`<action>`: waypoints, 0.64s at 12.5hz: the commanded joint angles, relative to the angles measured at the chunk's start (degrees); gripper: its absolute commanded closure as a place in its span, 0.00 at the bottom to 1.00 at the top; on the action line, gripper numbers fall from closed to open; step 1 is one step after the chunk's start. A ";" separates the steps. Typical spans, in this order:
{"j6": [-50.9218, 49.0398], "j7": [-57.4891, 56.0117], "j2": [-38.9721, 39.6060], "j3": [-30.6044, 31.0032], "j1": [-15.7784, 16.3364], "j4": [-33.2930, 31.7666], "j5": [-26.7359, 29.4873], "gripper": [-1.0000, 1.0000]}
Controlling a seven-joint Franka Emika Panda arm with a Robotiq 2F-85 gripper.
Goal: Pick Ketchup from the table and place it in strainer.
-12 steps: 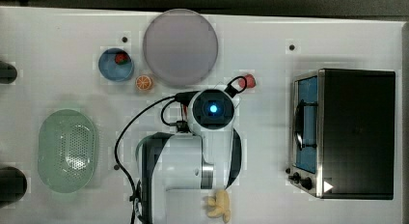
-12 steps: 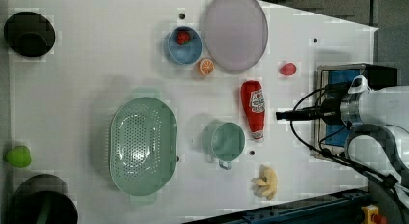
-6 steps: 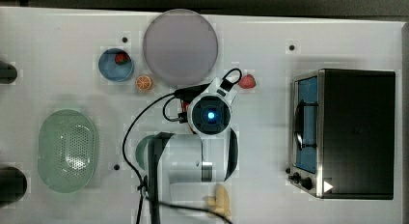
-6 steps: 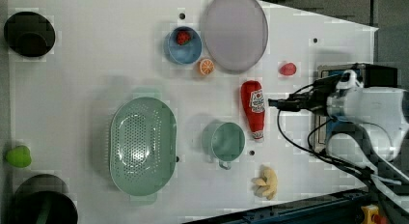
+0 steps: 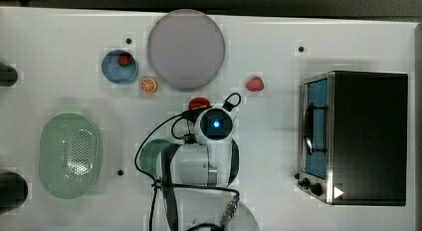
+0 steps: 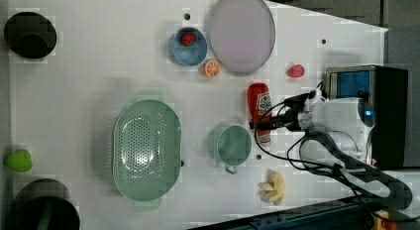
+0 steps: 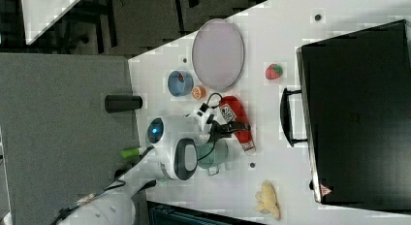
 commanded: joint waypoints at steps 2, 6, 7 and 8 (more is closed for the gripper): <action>3.36 -1.96 -0.61 -0.62 0.45 1.12 -0.15 0.16; 3.10 -1.96 -2.21 -0.63 0.44 1.38 -0.14 0.40; 2.71 -1.94 -3.47 -0.58 0.45 1.38 -0.14 0.40; 1.51 -1.92 -5.25 -0.60 0.45 1.36 -0.13 0.40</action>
